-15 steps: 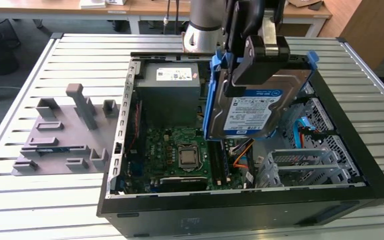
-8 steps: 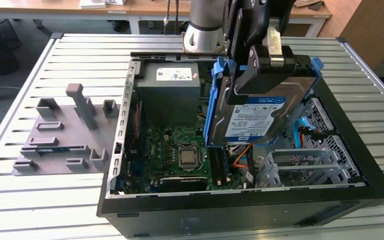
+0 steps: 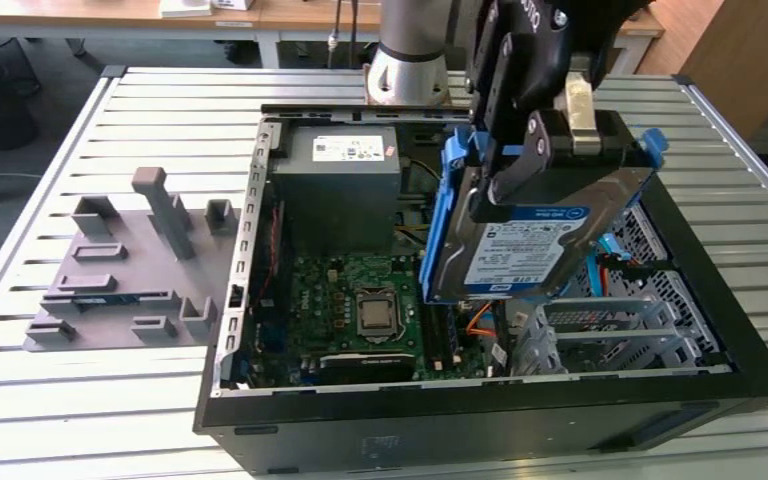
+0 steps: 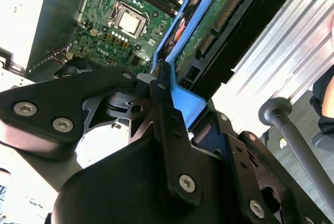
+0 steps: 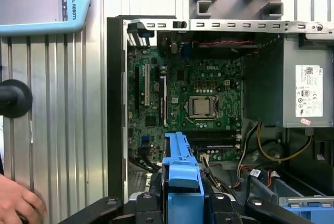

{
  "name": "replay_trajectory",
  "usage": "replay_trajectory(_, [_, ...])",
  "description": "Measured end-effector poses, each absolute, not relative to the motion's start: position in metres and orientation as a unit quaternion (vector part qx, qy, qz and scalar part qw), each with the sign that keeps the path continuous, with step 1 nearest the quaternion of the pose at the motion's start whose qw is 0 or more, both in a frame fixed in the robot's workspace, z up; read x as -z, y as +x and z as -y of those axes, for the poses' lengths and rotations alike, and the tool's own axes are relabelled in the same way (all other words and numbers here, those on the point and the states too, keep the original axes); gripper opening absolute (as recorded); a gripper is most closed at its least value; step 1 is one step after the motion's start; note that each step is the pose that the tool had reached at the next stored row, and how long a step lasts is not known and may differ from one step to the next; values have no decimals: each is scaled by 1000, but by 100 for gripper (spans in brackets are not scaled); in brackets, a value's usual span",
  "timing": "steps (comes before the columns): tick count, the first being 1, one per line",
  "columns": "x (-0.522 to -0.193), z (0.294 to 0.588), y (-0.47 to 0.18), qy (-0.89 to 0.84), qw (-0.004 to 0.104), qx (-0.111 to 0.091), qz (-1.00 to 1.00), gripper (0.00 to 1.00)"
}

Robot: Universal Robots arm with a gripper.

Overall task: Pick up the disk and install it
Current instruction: 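Insert the disk into the insertion slot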

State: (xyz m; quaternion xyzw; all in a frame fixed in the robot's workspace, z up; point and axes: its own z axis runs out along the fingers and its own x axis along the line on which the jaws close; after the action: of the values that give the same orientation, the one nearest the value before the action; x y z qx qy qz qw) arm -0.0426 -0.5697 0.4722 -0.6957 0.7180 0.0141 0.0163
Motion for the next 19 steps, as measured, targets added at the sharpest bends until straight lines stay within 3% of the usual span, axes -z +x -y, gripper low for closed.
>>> replay_trajectory(19, [-467, 573, -5, -696, 16, -14, -718, 36])
